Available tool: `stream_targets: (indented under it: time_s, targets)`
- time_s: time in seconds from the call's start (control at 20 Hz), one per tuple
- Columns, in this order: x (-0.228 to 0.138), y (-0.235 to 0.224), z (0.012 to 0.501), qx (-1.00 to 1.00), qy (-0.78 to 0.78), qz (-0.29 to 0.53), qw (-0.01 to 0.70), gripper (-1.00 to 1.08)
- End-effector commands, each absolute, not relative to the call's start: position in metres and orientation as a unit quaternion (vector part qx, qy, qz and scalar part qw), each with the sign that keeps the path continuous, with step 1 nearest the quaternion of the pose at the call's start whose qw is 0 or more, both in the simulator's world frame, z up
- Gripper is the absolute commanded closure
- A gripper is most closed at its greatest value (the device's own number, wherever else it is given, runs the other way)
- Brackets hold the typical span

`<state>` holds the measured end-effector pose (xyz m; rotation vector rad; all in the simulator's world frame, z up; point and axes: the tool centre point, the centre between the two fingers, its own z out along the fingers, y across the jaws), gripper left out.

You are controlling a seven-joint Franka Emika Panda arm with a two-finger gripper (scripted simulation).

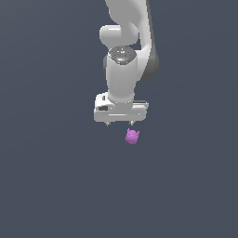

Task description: Pick up the object and move it to a goal position.

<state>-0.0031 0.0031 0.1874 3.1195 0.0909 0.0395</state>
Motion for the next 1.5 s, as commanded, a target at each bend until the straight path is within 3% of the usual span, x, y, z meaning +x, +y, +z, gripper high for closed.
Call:
stream_targets:
  time_s: [0.0, 1.45]
  targets:
    - [-0.003, 0.003, 0.187, 0.999, 0.028, 0.013, 0.01, -0.92]
    - [-0.027, 0.069, 0.095, 0.99, -0.141, 0.001, 0.0, -0.92]
